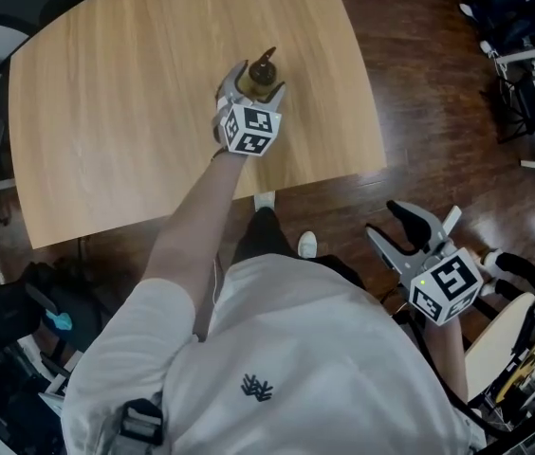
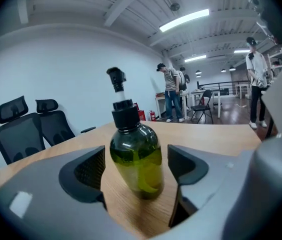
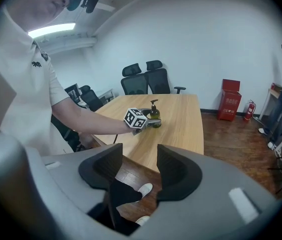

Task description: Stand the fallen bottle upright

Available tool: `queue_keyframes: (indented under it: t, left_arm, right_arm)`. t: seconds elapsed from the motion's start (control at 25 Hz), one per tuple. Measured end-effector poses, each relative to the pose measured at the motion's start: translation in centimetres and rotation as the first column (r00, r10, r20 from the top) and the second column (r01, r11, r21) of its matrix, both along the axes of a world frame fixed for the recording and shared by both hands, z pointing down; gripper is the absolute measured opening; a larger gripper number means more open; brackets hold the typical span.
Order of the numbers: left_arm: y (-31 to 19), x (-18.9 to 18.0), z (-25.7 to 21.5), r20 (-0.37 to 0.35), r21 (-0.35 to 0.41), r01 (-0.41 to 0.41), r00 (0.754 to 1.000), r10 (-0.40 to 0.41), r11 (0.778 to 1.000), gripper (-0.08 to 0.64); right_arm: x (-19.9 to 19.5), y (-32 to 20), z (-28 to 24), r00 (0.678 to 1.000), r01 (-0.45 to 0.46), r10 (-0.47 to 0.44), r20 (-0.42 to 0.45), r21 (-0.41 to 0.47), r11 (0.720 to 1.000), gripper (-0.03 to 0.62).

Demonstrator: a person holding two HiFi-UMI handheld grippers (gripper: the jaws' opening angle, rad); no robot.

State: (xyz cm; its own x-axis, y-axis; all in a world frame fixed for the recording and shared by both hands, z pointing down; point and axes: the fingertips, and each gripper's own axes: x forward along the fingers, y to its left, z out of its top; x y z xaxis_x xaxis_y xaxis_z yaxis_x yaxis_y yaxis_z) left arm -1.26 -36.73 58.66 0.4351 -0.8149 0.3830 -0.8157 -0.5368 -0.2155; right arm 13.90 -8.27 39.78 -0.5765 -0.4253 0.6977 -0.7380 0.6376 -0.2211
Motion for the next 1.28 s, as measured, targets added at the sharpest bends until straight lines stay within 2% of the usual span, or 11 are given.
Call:
queue_keyframes:
  t: [0.16,0.24,0.32,0.52,0.64,0.76,0.92,1.08,1.16,1.28]
  left_arm:
    - [2.1,-2.2,-1.7,0.059,0.031,0.042,0.997,-0.043,0.999,0.396]
    - [4.9,-3.8,-3.4,0.051,0.04,0.066,0.996,-0.068,0.997,0.394]
    - [8.6,-5.2,-5.5,0.029,0.016,0.072,0.997,-0.072,0.997,0.388]
    - [20.7,-5.0,-11.3,-0.099,-0.133,0.023,0.994,-0.037,0.991,0.36]
    - [26.9,-4.5,-14.5,-0.205,-0.16,-0.005,0.978,-0.028,0.987,0.36]
    - [30.4,-3.6,-16.7,-0.272,-0.165,-0.06,0.962,0.013,0.985,0.36]
    - [34.7,-2.9,-17.7,-0.327,-0.16,-0.144,0.941,0.085,0.977,0.36]
    - [38.6,-3.3,-19.4,-0.411,-0.13,-0.249,0.894,0.177,0.96,0.36]
    - [40.6,-3.1,-20.4,-0.415,-0.112,-0.283,0.884,0.214,0.952,0.36]
    - [43.4,-3.3,-21.7,-0.408,-0.102,-0.319,0.877,0.252,0.942,0.359]
  right_arm:
    - [1.7,1.6,-0.1,1.0,0.004,-0.004,0.017,0.042,0.999,0.221]
    - [2.4,2.6,-0.2,0.999,0.013,-0.016,0.034,0.075,0.997,0.221]
    - [3.2,3.5,-0.5,0.998,0.018,-0.025,0.062,0.115,0.993,0.221]
    - [5.0,7.0,0.1,0.99,0.072,-0.088,0.112,0.139,0.988,0.221]
    - [4.6,8.6,-0.2,0.983,0.115,-0.137,0.125,0.168,0.979,0.221]
    - [4.1,9.3,-0.6,0.982,0.115,-0.144,0.126,0.215,0.97,0.221]
    - [2.6,11.5,-0.6,0.987,0.077,-0.107,0.117,0.236,0.969,0.221]
    - [-0.3,15.1,-1.1,0.99,-0.013,-0.023,0.137,0.255,0.967,0.221]
    - [-1.0,17.1,-1.2,0.99,-0.041,0.008,0.14,0.236,0.971,0.221]
    - [-2.4,20.0,-1.2,0.993,-0.032,0.007,0.116,0.211,0.977,0.221]
